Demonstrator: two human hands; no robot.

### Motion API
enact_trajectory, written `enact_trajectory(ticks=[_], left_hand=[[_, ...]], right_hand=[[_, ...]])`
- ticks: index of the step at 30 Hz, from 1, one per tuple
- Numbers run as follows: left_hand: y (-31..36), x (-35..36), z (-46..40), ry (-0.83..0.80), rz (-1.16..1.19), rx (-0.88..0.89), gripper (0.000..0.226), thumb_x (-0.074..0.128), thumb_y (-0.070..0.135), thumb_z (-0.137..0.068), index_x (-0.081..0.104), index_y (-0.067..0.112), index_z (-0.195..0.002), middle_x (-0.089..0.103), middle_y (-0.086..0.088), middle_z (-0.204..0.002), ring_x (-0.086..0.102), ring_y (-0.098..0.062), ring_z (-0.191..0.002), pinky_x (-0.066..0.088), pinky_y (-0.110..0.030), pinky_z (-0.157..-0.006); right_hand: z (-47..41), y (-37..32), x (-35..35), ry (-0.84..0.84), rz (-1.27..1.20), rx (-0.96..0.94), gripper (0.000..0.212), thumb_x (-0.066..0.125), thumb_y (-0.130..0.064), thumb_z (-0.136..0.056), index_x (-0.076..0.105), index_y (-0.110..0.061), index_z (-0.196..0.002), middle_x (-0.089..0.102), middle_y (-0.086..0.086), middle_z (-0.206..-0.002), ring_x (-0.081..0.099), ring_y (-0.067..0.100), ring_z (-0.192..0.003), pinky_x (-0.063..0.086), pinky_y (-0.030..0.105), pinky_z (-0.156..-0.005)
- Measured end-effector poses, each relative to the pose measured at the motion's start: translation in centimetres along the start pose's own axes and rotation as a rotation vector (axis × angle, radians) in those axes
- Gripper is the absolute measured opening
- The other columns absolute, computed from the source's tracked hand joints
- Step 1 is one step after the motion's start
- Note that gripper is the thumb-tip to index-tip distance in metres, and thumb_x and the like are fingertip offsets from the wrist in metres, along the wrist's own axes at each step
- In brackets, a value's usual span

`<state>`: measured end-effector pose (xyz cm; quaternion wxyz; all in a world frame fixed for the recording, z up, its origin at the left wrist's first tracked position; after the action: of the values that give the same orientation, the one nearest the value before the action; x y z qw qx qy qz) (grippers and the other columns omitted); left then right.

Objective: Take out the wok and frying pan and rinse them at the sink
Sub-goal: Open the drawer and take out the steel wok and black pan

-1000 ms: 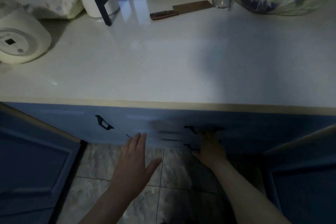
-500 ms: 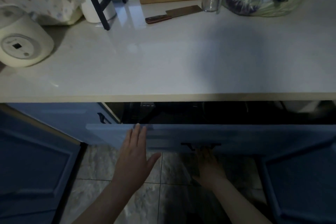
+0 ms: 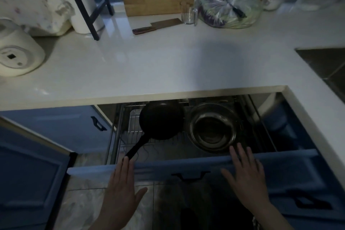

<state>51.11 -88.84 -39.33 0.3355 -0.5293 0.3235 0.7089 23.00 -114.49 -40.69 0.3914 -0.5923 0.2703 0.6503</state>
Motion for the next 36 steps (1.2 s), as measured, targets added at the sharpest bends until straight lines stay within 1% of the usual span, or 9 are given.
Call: enact_trajectory(ticks=[11, 13, 15, 18, 21, 23, 26, 33, 36], left_hand=[[-0.1, 0.8, 3.9, 0.005, 0.075, 0.092, 0.091, 0.014, 0.076, -0.086, 0.000, 0.015, -0.152, -0.007, 0.001, -0.160, -0.009, -0.012, -0.146, -0.002, -0.027, -0.115], [-0.3, 0.7, 4.3, -0.021, 0.059, 0.080, 0.092, 0.013, 0.077, -0.085, 0.003, 0.015, -0.152, 0.002, -0.002, -0.160, -0.004, -0.013, -0.147, -0.003, -0.026, -0.115], [-0.3, 0.8, 4.5, -0.061, 0.032, 0.074, 0.092, 0.011, 0.076, -0.085, 0.021, 0.008, -0.147, 0.035, -0.014, -0.151, 0.020, -0.025, -0.142, -0.002, -0.027, -0.115], [-0.5, 0.4, 4.3, -0.163, -0.037, 0.034, 0.094, 0.008, 0.073, -0.088, 0.059, 0.001, -0.122, 0.062, -0.017, -0.123, 0.060, -0.033, -0.110, 0.021, -0.040, -0.107], [0.9, -1.8, 2.3, -0.069, -0.114, 0.081, 0.084, 0.018, 0.065, -0.091, 0.063, 0.000, -0.120, 0.060, -0.015, -0.128, 0.065, -0.033, -0.105, 0.038, -0.046, -0.097], [2.7, -3.1, 0.0, -0.033, -0.129, 0.115, 0.077, 0.032, 0.058, -0.089, 0.041, 0.002, -0.141, 0.039, -0.011, -0.148, 0.047, -0.031, -0.130, 0.037, -0.045, -0.108], [5.5, -4.3, -4.5, -0.022, -0.145, 0.116, 0.078, 0.034, 0.061, -0.082, 0.052, 0.006, -0.134, 0.047, -0.012, -0.142, 0.052, -0.031, -0.124, 0.044, -0.045, -0.098], [13.0, -4.0, -13.0, 0.006, 0.009, 0.172, 0.101, 0.009, 0.075, -0.074, 0.033, 0.009, -0.146, 0.029, -0.011, -0.154, 0.028, -0.032, -0.141, 0.023, -0.043, -0.113], [14.6, -3.1, -14.2, -0.050, -0.019, 0.193, 0.101, 0.007, 0.078, -0.081, 0.051, 0.004, -0.135, 0.048, -0.016, -0.141, 0.047, -0.036, -0.128, 0.040, -0.046, -0.102]], right_hand=[[5.0, 0.1, -0.3, -0.044, -0.001, 0.019, 0.074, 0.027, -0.066, -0.091, 0.027, -0.024, -0.152, 0.032, 0.004, -0.157, 0.022, 0.025, -0.143, 0.017, 0.043, -0.110], [5.5, 0.1, -0.3, -0.067, -0.007, 0.022, 0.073, 0.027, -0.066, -0.091, 0.030, -0.024, -0.151, 0.035, 0.004, -0.155, 0.024, 0.024, -0.142, 0.018, 0.043, -0.109], [5.7, 0.2, -0.4, -0.112, -0.005, 0.029, 0.075, 0.018, -0.069, -0.092, 0.031, -0.024, -0.150, 0.037, 0.004, -0.155, 0.025, 0.024, -0.142, 0.018, 0.041, -0.108], [5.6, 0.2, -1.4, -0.128, 0.023, -0.014, 0.097, -0.014, -0.082, -0.075, 0.012, -0.032, -0.155, 0.013, -0.004, -0.163, 0.013, 0.020, -0.149, 0.011, 0.037, -0.115], [4.9, 0.4, -3.2, -0.202, 0.013, -0.040, 0.123, -0.035, -0.084, -0.051, 0.011, -0.036, -0.154, 0.017, -0.011, -0.161, 0.017, 0.015, -0.147, 0.021, 0.038, -0.114], [3.6, 1.1, -4.1, -0.195, -0.024, -0.057, 0.125, -0.031, -0.088, -0.050, 0.014, -0.036, -0.154, 0.024, -0.012, -0.159, 0.028, 0.013, -0.142, 0.030, 0.038, -0.109], [0.1, 3.2, -5.3, -0.156, -0.047, -0.061, 0.128, -0.029, -0.091, -0.047, 0.010, -0.035, -0.154, 0.023, -0.010, -0.159, 0.033, 0.014, -0.139, 0.034, 0.037, -0.106], [-3.9, 7.7, -3.8, -0.322, -0.117, -0.044, 0.123, -0.010, -0.099, -0.049, -0.012, -0.034, -0.153, -0.020, -0.011, -0.159, -0.012, 0.012, -0.148, 0.005, 0.043, -0.121], [-2.6, 8.2, -2.6, -0.384, -0.153, -0.034, 0.112, 0.004, -0.099, -0.058, -0.021, -0.038, -0.149, -0.031, -0.013, -0.155, -0.022, 0.013, -0.146, -0.004, 0.042, -0.120]])
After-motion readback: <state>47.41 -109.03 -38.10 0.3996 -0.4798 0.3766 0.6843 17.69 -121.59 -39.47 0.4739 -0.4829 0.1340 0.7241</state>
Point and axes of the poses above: each hand's wrist, its own z-axis away from the middle knuckle, its own x-axis out of the palm, y = z × x, the point moved 4 cm from there along -z, towards the middle knuckle
